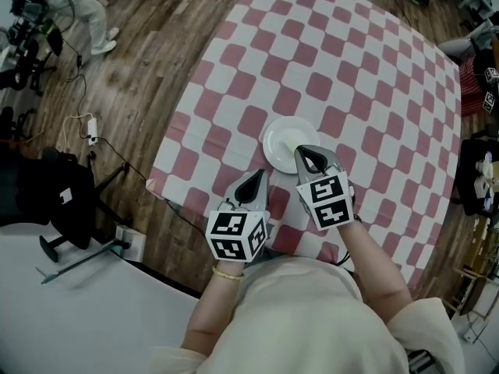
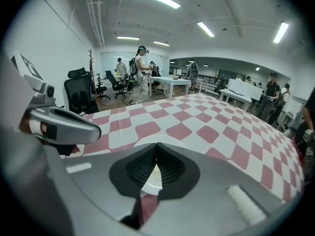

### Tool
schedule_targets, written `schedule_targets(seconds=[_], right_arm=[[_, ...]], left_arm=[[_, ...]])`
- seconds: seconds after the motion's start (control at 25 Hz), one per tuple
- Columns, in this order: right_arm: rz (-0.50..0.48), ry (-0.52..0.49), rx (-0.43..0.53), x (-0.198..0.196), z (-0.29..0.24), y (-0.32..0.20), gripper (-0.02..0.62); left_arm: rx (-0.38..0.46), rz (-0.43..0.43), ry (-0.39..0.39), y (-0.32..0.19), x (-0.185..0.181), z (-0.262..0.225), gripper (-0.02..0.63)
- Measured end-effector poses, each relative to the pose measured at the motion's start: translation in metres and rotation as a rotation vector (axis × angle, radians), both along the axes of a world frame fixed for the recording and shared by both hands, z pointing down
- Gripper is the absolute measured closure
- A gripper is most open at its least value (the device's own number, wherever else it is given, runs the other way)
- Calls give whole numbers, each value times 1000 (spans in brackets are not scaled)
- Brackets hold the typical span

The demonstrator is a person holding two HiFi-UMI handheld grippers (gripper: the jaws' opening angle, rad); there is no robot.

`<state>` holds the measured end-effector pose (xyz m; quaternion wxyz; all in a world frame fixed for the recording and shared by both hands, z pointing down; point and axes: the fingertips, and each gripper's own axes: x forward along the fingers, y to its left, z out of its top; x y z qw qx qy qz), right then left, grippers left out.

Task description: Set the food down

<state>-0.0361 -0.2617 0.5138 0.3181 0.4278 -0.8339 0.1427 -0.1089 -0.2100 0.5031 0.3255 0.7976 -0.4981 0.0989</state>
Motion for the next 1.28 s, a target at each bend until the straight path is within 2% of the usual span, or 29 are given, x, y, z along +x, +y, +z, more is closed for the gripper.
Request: schedule_targets(seconds=[0.88,1.28], right_arm=[[-5,-79,89,1,-52,50,589],[-1,-119,98,2,-68,77,589]], left_arm=[[60,22,-15,39,13,-29,606],[82,29,-24,58,15,-41,606]])
